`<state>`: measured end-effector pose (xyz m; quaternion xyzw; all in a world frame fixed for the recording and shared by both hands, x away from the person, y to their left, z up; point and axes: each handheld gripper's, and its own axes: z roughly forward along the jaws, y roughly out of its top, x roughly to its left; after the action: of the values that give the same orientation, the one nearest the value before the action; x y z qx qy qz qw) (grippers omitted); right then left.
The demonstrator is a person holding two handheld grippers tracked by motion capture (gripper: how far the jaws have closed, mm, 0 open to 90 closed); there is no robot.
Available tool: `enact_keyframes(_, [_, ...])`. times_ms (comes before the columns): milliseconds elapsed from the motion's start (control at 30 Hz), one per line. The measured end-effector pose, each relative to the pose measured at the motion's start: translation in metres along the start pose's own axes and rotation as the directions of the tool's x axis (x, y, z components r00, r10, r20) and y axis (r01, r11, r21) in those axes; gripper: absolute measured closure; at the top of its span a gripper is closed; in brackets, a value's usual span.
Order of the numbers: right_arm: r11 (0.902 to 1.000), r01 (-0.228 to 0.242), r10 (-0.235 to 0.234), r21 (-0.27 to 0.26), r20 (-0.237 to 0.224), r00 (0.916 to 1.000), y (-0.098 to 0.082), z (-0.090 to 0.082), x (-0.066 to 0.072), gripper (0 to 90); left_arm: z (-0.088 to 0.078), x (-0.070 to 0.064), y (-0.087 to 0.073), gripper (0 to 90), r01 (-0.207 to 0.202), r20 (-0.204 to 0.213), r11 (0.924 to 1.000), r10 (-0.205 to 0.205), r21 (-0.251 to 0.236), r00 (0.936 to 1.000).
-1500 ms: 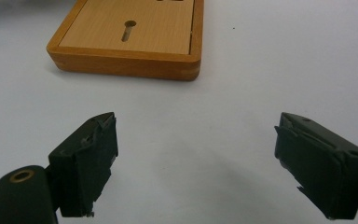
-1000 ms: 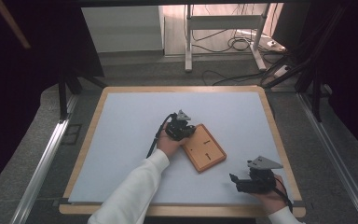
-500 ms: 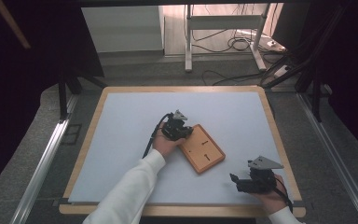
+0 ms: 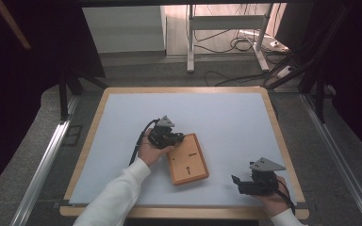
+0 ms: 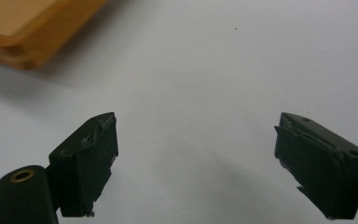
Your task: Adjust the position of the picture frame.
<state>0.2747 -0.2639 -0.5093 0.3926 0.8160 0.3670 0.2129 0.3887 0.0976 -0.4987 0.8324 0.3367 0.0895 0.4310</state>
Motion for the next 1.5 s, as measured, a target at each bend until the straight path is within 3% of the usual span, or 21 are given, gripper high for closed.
enact_keyframes(200, [1.0, 0.006, -0.006, 0.007, -0.002, 1.0, 0.001, 0.003, 0.002, 13.7, -0.014, 0.006, -0.018, 84.2, -0.007, -0.017, 0.9997, 0.008, 0.022, 0.9998])
enact_keyframes(433, [0.9997, 0.014, -0.013, 0.018, -0.006, 0.9999, 0.001, 0.005, 0.005, 13.7, -0.006, 0.017, -0.027, 84.1, -0.005, -0.024, 0.9987, 0.006, 0.052, 0.9997])
enact_keyframes(500, [0.9998, 0.011, -0.011, 0.019, -0.005, 0.9999, 0.001, 0.005, 0.005, 13.7, -0.003, 0.019, -0.028, 84.2, 0.01, -0.016, 0.9987, -0.009, 0.05, 0.9998])
enact_keyframes(833, [0.9998, 0.011, -0.011, 0.015, -0.003, 0.9999, 0.0, 0.004, 0.003, 13.7, 0.015, 0.013, -0.012, 84.2, -0.007, -0.002, 0.9984, 0.007, 0.057, 1.0])
enact_keyframes(1267, [0.9997, 0.012, -0.012, 0.022, -0.004, 0.9999, -0.001, 0.005, 0.003, 13.7, 0.018, 0.012, -0.013, 83.7, -0.012, 0.004, 0.9993, 0.012, 0.036, 0.9999])
enact_keyframes(1333, [0.9998, 0.01, -0.01, 0.019, -0.004, 0.9999, -0.001, 0.005, 0.003, 13.7, 0.017, 0.013, -0.013, 81.5, -0.011, 0.01, 0.9995, 0.011, 0.028, 0.9999])
enact_keyframes(1433, [0.9998, 0.011, -0.011, 0.013, -0.002, 0.9999, -0.001, 0.004, 0.003, 13.7, 0.011, 0.012, -0.012, 73.9, -0.028, -0.014, 0.9996, 0.028, 0.008, 0.9995])
enact_keyframes(1500, [0.9999, 0.011, -0.011, 0.002, -0.002, 0.9999, 0.0, 0.003, 0.003, 13.7, 0.0, 0.009, -0.011, 57.7, -0.044, -0.039, 0.999, 0.044, 0.001, 0.9983])
